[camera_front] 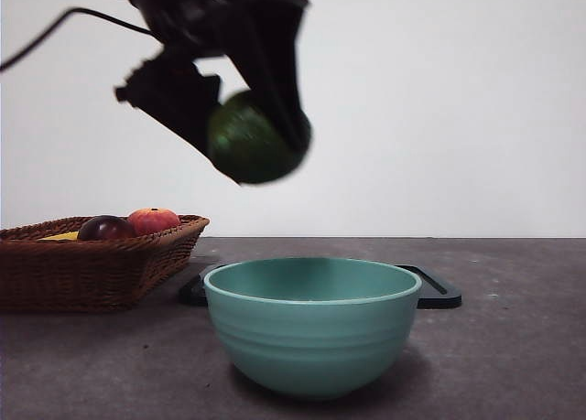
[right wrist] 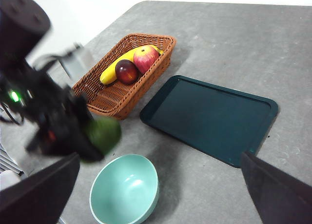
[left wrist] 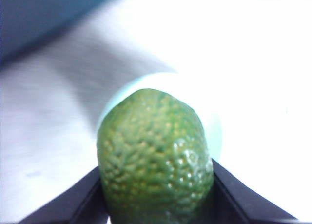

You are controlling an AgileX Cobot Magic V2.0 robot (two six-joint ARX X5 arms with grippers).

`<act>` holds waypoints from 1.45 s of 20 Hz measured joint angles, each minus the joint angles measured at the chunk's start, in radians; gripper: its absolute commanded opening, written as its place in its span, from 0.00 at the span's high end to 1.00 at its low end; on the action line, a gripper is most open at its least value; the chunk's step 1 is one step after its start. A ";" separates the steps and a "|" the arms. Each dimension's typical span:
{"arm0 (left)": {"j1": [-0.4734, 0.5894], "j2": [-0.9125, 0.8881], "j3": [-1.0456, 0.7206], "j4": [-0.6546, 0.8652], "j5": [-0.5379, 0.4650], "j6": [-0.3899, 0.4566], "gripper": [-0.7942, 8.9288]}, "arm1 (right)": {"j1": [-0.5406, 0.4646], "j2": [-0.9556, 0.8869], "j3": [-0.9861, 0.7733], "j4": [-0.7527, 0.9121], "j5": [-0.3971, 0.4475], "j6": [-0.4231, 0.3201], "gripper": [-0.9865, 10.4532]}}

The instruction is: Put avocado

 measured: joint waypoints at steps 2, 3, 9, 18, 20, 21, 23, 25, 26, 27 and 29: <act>-0.037 0.044 0.000 0.003 0.000 0.000 0.77 | 0.000 0.000 0.000 0.000 0.000 0.000 0.40; -0.053 0.066 0.000 0.011 -0.005 -0.001 0.77 | 0.000 0.000 0.000 0.000 0.000 0.000 0.40; -0.085 0.190 0.000 0.092 -0.028 -0.001 0.77 | 0.000 0.000 0.000 0.000 0.000 0.000 0.40; -0.092 0.279 0.000 0.096 -0.034 -0.003 0.77 | 0.000 0.000 0.000 -0.007 0.000 0.000 0.40; -0.092 0.297 0.000 0.096 -0.034 -0.003 0.77 | 0.000 0.000 0.000 -0.007 0.000 0.000 0.40; -0.092 0.302 0.000 0.096 -0.034 -0.003 0.76 | 0.000 0.000 0.000 -0.007 0.000 0.000 0.40; -0.095 0.305 0.000 0.097 -0.034 -0.003 0.76 | 0.000 0.000 0.000 -0.007 0.000 0.000 0.40; -0.099 0.305 0.000 0.097 -0.034 -0.003 0.68 | 0.000 0.000 0.000 -0.007 0.000 0.000 0.40; -0.099 0.305 0.003 0.090 -0.034 -0.003 0.60 | 0.000 0.000 0.000 -0.007 0.000 0.000 0.40; -0.099 0.305 0.006 0.087 -0.034 -0.003 0.54 | 0.000 0.000 0.000 -0.007 0.000 0.000 0.40; -0.105 0.305 0.021 0.085 -0.034 -0.003 0.47 | 0.000 0.000 0.000 -0.007 0.000 0.000 0.40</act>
